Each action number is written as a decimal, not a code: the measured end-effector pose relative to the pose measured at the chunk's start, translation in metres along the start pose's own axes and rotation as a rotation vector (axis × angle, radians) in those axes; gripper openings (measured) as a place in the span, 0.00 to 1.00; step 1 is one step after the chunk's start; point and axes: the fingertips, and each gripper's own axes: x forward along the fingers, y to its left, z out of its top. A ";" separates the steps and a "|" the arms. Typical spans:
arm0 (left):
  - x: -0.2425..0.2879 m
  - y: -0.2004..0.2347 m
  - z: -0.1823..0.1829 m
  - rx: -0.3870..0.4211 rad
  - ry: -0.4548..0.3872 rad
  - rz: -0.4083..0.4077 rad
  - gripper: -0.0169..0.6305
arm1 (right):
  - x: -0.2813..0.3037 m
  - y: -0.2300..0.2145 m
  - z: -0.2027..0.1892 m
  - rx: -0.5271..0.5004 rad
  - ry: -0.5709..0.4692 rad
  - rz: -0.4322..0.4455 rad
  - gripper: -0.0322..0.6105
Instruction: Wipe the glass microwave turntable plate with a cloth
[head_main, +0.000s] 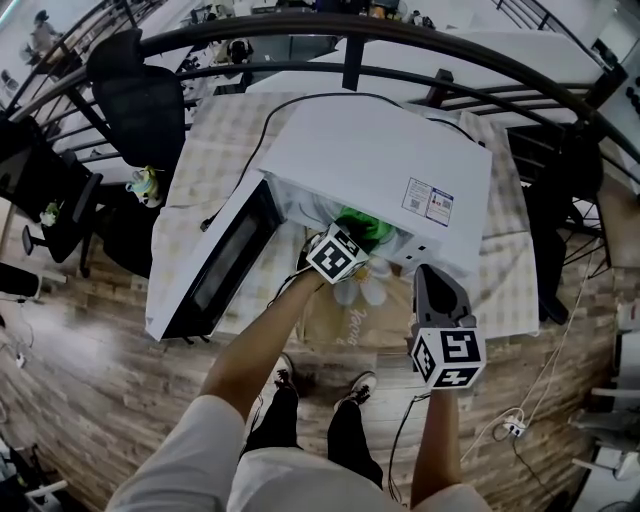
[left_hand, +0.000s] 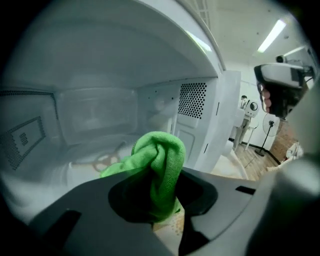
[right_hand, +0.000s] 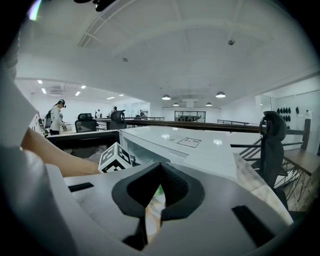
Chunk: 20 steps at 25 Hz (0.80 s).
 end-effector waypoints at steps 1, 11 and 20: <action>-0.001 -0.001 0.004 0.001 -0.020 -0.011 0.22 | 0.001 0.000 0.001 0.002 -0.002 -0.002 0.07; -0.043 0.117 0.014 0.106 -0.053 0.473 0.23 | 0.018 0.005 -0.001 -0.006 0.001 0.004 0.07; -0.017 0.152 -0.008 -0.028 0.061 0.465 0.23 | 0.020 0.000 -0.012 -0.006 0.027 -0.023 0.07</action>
